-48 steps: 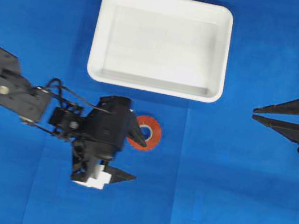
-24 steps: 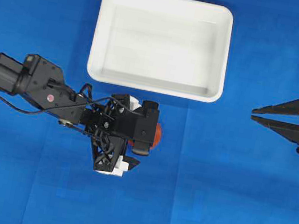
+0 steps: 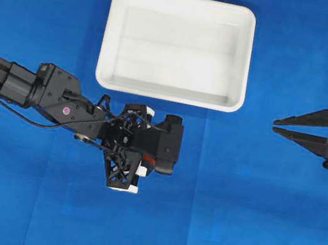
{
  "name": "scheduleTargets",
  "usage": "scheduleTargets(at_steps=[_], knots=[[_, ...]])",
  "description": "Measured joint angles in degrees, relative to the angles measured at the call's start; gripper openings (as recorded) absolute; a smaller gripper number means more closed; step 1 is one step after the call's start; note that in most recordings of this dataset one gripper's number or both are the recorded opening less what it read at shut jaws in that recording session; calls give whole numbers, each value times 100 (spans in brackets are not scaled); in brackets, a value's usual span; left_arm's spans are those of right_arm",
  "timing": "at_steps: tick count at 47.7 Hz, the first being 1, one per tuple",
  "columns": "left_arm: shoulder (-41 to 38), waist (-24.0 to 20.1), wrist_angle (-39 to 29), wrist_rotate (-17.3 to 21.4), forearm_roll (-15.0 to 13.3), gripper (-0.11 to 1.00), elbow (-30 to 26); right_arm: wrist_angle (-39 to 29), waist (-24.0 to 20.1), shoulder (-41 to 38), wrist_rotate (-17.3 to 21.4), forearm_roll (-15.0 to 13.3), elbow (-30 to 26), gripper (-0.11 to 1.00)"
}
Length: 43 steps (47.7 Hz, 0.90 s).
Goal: Place one roll of tape in the white case with the left arm.
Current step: 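Lift the tape roll and carry it left-to-right over the white tray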
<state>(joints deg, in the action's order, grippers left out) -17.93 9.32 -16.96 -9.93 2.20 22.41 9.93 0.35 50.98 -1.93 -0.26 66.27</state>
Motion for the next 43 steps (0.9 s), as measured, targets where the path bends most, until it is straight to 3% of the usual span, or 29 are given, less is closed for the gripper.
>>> scheduleTargets(at_steps=[23, 43], knots=[[1239, -35, -1055, 325, 149, 25, -237, -123, 0, 0, 0, 0, 0, -11], [1380, -1556, -993, 1160, 229, 25, -132, -141, 0, -62, -9, 0, 9, -11]])
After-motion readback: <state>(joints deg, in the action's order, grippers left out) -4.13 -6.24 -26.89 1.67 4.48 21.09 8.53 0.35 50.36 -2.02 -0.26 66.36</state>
